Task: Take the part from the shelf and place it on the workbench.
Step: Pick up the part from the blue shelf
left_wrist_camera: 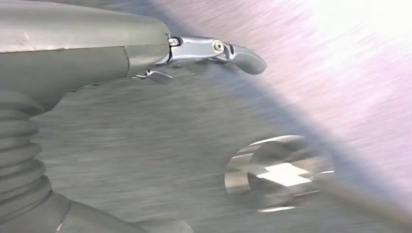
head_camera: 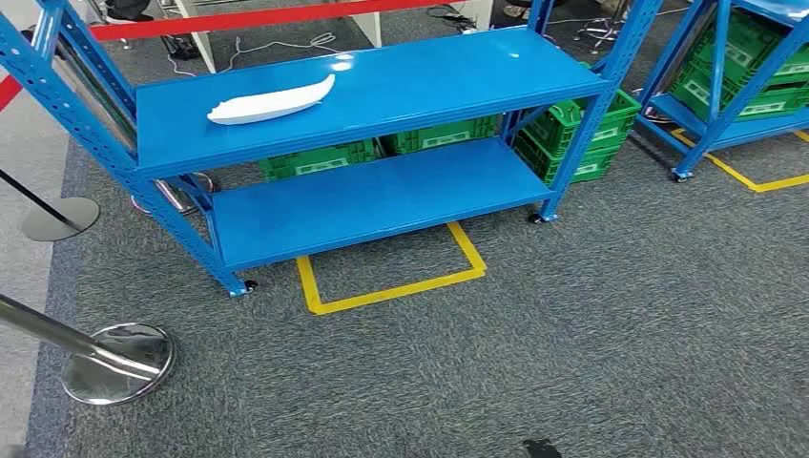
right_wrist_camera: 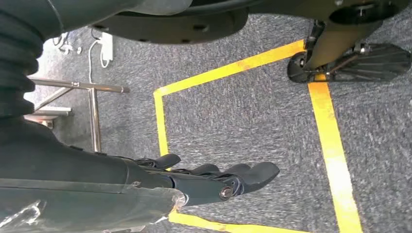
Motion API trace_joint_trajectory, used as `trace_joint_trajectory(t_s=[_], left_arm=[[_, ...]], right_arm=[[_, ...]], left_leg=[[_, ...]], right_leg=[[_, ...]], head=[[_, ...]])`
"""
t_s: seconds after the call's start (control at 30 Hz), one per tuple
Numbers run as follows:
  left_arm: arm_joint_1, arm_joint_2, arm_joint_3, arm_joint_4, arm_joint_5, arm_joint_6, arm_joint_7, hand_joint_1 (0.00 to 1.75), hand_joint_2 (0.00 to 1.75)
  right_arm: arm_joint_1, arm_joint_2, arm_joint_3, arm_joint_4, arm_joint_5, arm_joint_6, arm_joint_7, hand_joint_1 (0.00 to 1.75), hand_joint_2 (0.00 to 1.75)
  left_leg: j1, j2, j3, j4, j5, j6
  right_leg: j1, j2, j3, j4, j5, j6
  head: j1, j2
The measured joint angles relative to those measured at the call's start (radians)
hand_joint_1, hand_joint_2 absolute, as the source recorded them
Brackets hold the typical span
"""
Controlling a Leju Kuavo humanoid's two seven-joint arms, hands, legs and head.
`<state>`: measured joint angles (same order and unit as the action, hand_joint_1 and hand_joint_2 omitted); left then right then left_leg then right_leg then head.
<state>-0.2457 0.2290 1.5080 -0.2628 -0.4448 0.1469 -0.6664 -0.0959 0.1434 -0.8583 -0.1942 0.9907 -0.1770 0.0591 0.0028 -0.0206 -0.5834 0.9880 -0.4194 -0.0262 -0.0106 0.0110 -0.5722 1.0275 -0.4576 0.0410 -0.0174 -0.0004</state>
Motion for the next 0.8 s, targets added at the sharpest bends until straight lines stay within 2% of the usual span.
trace_joint_trajectory(t_s=[0.03,0.07,0.1,0.2,0.33,0.5,0.7,0.8], left_arm=[[-0.005,0.014,0.0,-0.004,0.011,-0.01,-0.004,0.0,0.58],[-0.011,0.027,0.0,-0.008,0.02,-0.02,-0.007,0.0,0.44],[-0.024,0.054,-0.001,-0.016,0.038,-0.039,-0.014,0.0,0.0],[-0.079,0.122,-0.009,-0.049,0.076,-0.092,-0.026,0.0,0.0],[-0.169,0.178,-0.077,-0.111,0.079,-0.095,-0.033,0.0,1.75],[-0.318,0.223,-0.297,-0.194,0.004,-0.005,-0.025,0.0,1.75],[-0.466,0.227,-0.667,-0.334,-0.129,0.114,0.067,0.0,1.75],[-0.494,0.227,-0.789,-0.381,-0.121,0.13,0.085,0.0,1.75]], right_arm=[[0.0,-0.001,-0.002,0.0,0.0,0.0,0.001,0.0,1.75],[0.001,-0.001,-0.003,0.0,0.0,0.0,0.001,0.0,1.75],[0.001,-0.003,-0.006,0.0,0.001,0.001,0.002,0.0,1.75],[0.0,-0.006,-0.012,0.0,0.004,0.001,0.004,0.0,1.75],[0.0,-0.011,-0.014,-0.001,0.013,0.001,0.001,0.0,1.75],[-0.007,-0.014,-0.019,-0.002,0.035,0.005,-0.007,0.0,1.75],[-0.024,-0.015,-0.02,-0.002,0.064,0.01,-0.002,0.0,1.75],[-0.029,-0.015,-0.02,-0.002,0.068,0.01,-0.001,0.0,1.75]], left_leg=[[0.0,0.0,0.0,0.0,0.0,0.0],[0.0,0.0,0.0,0.0,0.0,0.0],[0.0,0.0,0.0,0.0,0.0,0.0],[0.001,0.0,0.0,0.0,0.001,-0.001],[0.002,0.0,-0.001,0.0,0.003,-0.003],[0.002,0.0,-0.003,0.0,0.006,-0.004],[0.002,0.0,-0.009,0.0,0.011,-0.003],[0.001,0.001,-0.009,0.0,0.012,-0.003]], right_leg=[[0.0,0.0,0.0,0.0,0.0,0.0],[0.0,0.0,-0.001,0.0,0.0,0.0],[0.0,0.0,-0.001,0.0,0.0,0.0],[0.001,0.0,-0.001,0.0,0.001,-0.001],[0.002,0.0,-0.006,0.0,0.003,-0.003],[0.002,-0.001,-0.004,-0.001,0.007,-0.003],[0.002,0.001,-0.008,-0.001,0.012,-0.003],[0.001,0.003,-0.009,-0.001,0.013,-0.002]], head=[[0.0,0.0],[0.0,0.0],[0.0,0.0],[0.0,0.0],[0.0,0.0],[0.0,0.0],[0.0,0.0],[0.0,0.0]])
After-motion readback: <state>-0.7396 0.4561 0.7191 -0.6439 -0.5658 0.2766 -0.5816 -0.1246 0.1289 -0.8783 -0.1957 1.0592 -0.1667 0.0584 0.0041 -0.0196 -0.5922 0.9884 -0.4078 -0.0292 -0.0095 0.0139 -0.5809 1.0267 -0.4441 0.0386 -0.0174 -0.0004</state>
